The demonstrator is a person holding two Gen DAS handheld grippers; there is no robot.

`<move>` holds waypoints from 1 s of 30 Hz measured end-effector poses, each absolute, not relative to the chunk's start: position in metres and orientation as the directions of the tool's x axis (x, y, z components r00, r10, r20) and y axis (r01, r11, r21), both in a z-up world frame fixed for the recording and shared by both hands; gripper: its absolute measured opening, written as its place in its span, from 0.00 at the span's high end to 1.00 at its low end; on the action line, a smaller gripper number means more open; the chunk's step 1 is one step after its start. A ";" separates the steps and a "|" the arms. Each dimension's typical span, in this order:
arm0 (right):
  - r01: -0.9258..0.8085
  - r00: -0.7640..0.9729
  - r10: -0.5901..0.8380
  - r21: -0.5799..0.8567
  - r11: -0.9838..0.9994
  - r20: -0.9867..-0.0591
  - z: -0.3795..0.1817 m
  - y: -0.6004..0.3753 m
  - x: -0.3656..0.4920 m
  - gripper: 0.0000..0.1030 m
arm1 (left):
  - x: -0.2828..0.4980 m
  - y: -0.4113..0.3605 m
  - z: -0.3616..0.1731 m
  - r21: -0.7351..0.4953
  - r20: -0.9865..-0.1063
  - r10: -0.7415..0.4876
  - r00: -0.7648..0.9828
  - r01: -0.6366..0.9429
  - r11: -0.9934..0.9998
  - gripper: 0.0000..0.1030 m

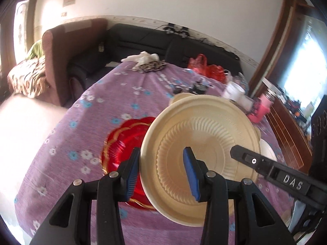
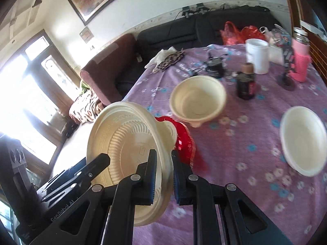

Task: Organize plates and bowls
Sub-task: 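Lower the beige bowl onto the stacked red plates and open both grippers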

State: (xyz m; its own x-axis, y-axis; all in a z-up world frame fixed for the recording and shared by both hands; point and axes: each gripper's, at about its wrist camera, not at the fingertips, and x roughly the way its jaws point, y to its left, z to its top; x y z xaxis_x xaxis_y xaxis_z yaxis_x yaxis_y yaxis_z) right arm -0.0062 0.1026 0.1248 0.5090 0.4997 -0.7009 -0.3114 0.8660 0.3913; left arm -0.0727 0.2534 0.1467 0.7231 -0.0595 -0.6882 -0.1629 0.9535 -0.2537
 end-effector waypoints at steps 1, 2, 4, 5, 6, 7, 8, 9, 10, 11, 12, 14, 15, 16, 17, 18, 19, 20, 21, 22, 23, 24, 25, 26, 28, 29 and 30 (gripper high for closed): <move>-0.313 0.503 0.498 0.389 0.867 -0.707 0.122 0.109 -0.002 0.85 | -0.069 0.260 0.145 -0.257 -0.692 -0.056 0.719 -0.174 0.951 0.60; -0.315 0.493 0.497 0.386 0.867 -0.714 0.119 0.117 0.003 0.85 | -0.067 0.263 0.143 -0.258 -0.696 -0.051 0.716 -0.183 0.949 0.60; -0.320 0.482 0.489 0.374 0.871 -0.727 0.113 0.128 0.012 0.85 | -0.057 0.275 0.136 -0.267 -0.706 -0.048 0.706 -0.202 0.942 0.60; -0.320 0.478 0.483 0.366 0.874 -0.734 0.110 0.133 0.017 0.85 | -0.054 0.279 0.133 -0.272 -0.711 -0.050 0.702 -0.208 0.940 0.60; -0.321 0.471 0.479 0.362 0.875 -0.741 0.107 0.137 0.021 0.85 | -0.049 0.284 0.128 -0.276 -0.718 -0.051 0.694 -0.216 0.937 0.60; -0.322 0.463 0.474 0.357 0.877 -0.749 0.103 0.142 0.026 0.85 | -0.046 0.287 0.125 -0.277 -0.723 -0.051 0.689 -0.222 0.935 0.60; -0.322 0.459 0.468 0.349 0.880 -0.755 0.100 0.144 0.028 0.85 | -0.042 0.290 0.120 -0.281 -0.729 -0.053 0.682 -0.227 0.932 0.60; -0.321 0.455 0.462 0.343 0.883 -0.762 0.097 0.146 0.030 0.85 | -0.039 0.292 0.116 -0.284 -0.737 -0.057 0.673 -0.233 0.930 0.60; -0.320 0.448 0.457 0.340 0.885 -0.768 0.093 0.148 0.034 0.85 | -0.036 0.295 0.111 -0.287 -0.745 -0.059 0.665 -0.238 0.928 0.60; -0.317 0.441 0.453 0.338 0.886 -0.775 0.090 0.151 0.037 0.85 | -0.034 0.296 0.108 -0.288 -0.748 -0.061 0.661 -0.240 0.927 0.60; -0.314 0.435 0.452 0.339 0.887 -0.779 0.087 0.151 0.039 0.85 | -0.033 0.298 0.105 -0.289 -0.750 -0.062 0.659 -0.242 0.926 0.60; -0.310 0.426 0.448 0.339 0.888 -0.786 0.081 0.153 0.043 0.85 | -0.032 0.299 0.101 -0.294 -0.752 -0.064 0.656 -0.247 0.923 0.60; -0.308 0.423 0.446 0.338 0.889 -0.789 0.079 0.155 0.045 0.85 | -0.031 0.300 0.100 -0.294 -0.752 -0.063 0.656 -0.249 0.923 0.60; -0.307 0.418 0.445 0.338 0.890 -0.792 0.076 0.157 0.047 0.84 | -0.030 0.301 0.098 -0.297 -0.754 -0.064 0.654 -0.251 0.921 0.60; -0.304 0.411 0.447 0.343 0.889 -0.795 0.073 0.157 0.048 0.84 | -0.030 0.302 0.097 -0.300 -0.755 -0.064 0.652 -0.256 0.919 0.60; -0.297 0.405 0.451 0.352 0.888 -0.795 0.072 0.158 0.049 0.84 | -0.029 0.303 0.096 -0.301 -0.755 -0.063 0.652 -0.260 0.917 0.60; -0.289 0.398 0.457 0.364 0.885 -0.795 0.069 0.158 0.050 0.84 | -0.029 0.304 0.095 -0.301 -0.755 -0.060 0.653 -0.264 0.916 0.60; -0.281 0.388 0.467 0.380 0.881 -0.795 0.066 0.158 0.051 0.84 | -0.028 0.305 0.095 -0.300 -0.754 -0.056 0.654 -0.267 0.916 0.59; -0.279 0.384 0.469 0.384 0.880 -0.795 0.065 0.158 0.052 0.84 | -0.028 0.306 0.095 -0.301 -0.752 -0.054 0.657 -0.269 0.915 0.58; -0.276 0.386 0.466 0.383 0.882 -0.796 0.064 0.159 0.053 0.84 | -0.028 0.308 0.094 -0.303 -0.751 -0.054 0.658 -0.270 0.914 0.57; -0.272 0.396 0.458 0.375 0.886 -0.796 0.064 0.159 0.052 0.84 | -0.029 0.308 0.095 -0.300 -0.749 -0.049 0.661 -0.273 0.914 0.57; -0.270 0.406 0.450 0.365 0.891 -0.796 0.064 0.159 0.052 0.83 | -0.030 0.308 0.097 -0.299 -0.746 -0.048 0.664 -0.270 0.915 0.53; -0.269 0.417 0.441 0.356 0.895 -0.795 0.065 0.158 0.052 0.78 | -0.031 0.308 0.099 -0.299 -0.741 -0.047 0.670 -0.267 0.916 0.45; -0.266 0.431 0.433 0.347 0.899 -0.792 0.067 0.157 0.051 0.66 | -0.033 0.308 0.100 -0.301 -0.737 -0.046 0.674 -0.266 0.916 0.41; -0.267 0.458 0.428 0.339 0.902 -0.779 0.072 0.155 0.047 0.50 | -0.038 0.309 0.105 -0.305 -0.722 -0.040 0.691 -0.266 0.915 0.36; -0.272 0.475 0.427 0.333 0.903 -0.770 0.077 0.154 0.044 0.47 | -0.040 0.309 0.107 -0.306 -0.717 -0.039 0.696 -0.264 0.915 0.35; -0.276 0.489 0.424 0.326 0.904 -0.762 0.080 0.153 0.041 0.47 | -0.043 0.309 0.110 -0.310 -0.711 -0.040 0.702 -0.263 0.914 0.34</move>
